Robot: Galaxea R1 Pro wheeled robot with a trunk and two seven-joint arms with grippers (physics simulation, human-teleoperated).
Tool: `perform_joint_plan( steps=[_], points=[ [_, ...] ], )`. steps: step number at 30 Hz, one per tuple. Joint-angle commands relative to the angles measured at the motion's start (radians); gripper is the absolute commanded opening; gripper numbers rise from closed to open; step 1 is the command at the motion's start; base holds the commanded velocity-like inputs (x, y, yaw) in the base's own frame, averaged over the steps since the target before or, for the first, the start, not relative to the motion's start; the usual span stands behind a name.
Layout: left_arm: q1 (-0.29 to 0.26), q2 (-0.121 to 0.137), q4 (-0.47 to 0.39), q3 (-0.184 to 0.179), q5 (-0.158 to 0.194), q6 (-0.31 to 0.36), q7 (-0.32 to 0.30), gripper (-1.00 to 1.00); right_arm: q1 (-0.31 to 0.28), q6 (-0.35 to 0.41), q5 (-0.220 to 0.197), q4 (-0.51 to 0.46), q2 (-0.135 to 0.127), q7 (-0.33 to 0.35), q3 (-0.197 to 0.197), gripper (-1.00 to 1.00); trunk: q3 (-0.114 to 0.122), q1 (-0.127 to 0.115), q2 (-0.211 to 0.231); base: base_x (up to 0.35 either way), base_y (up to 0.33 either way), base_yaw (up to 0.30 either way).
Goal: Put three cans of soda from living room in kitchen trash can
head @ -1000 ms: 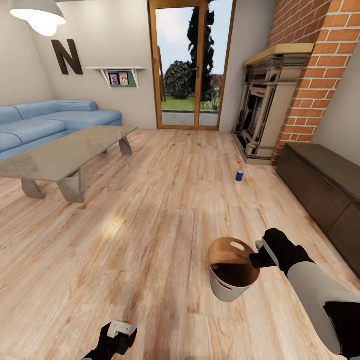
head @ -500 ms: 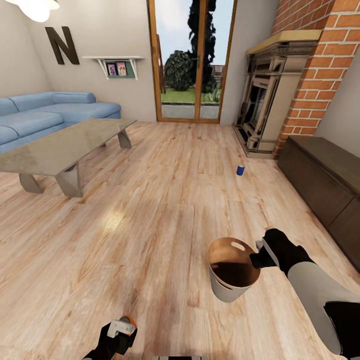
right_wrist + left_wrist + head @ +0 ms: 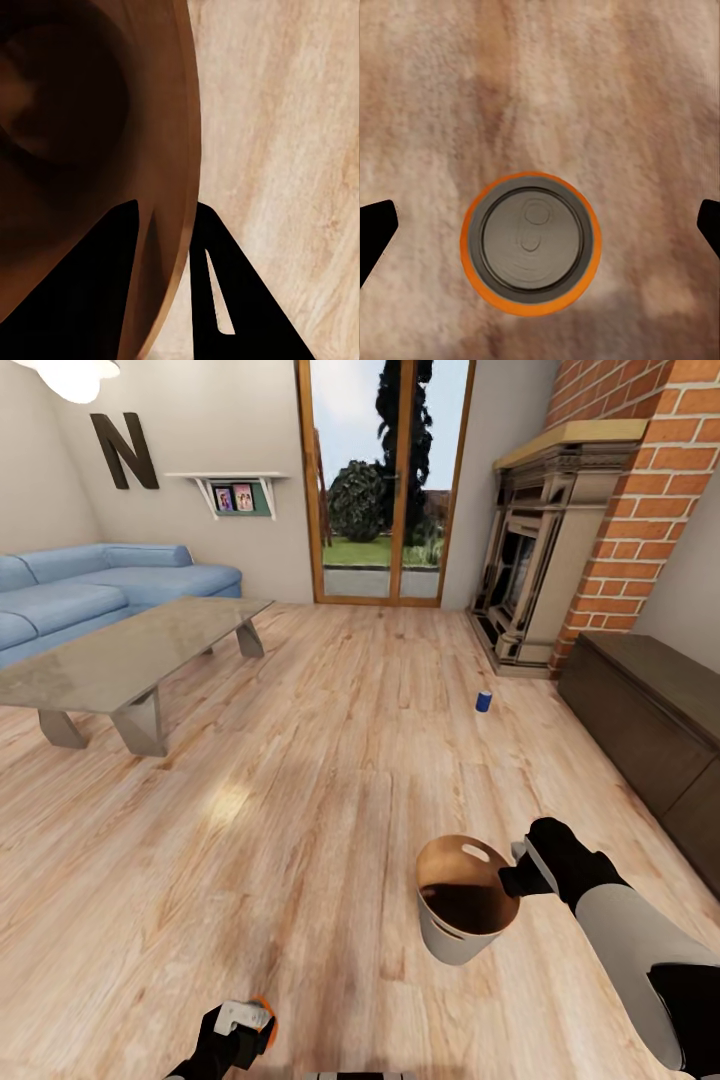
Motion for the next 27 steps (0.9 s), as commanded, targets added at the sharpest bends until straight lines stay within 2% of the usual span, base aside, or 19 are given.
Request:
perform_joint_plan(
  steps=[1,16,24,27],
  points=[
    [0.000,0.000,0.000,0.000,0.000,0.000,0.000,1.00,0.000,0.001,-0.007,0.000,0.000,0.001,-0.001,-1.00,0.000,0.000,0.000,0.025,0.026,0.000],
    [0.000,0.000,0.000,0.000,0.000,0.000,0.003,1.00,0.000,0.001,-0.007,0.000,0.000,0.001,0.000,-1.00,0.000,0.000,0.000,0.005,0.005,0.000],
    [0.000,0.000,0.000,0.001,0.000,0.001,0.006,1.00,0.001,0.001,-0.007,-0.001,0.000,0.001,0.001,-1.00,-0.031,0.004,-0.002,0.000,0.000,0.000],
    [0.000,0.000,0.000,0.000,0.000,0.001,0.006,1.00,0.001,0.001,-0.007,-0.001,0.001,0.001,0.001,-1.00,-0.031,0.004,-0.002,0.000,0.000,0.000]
  ],
)
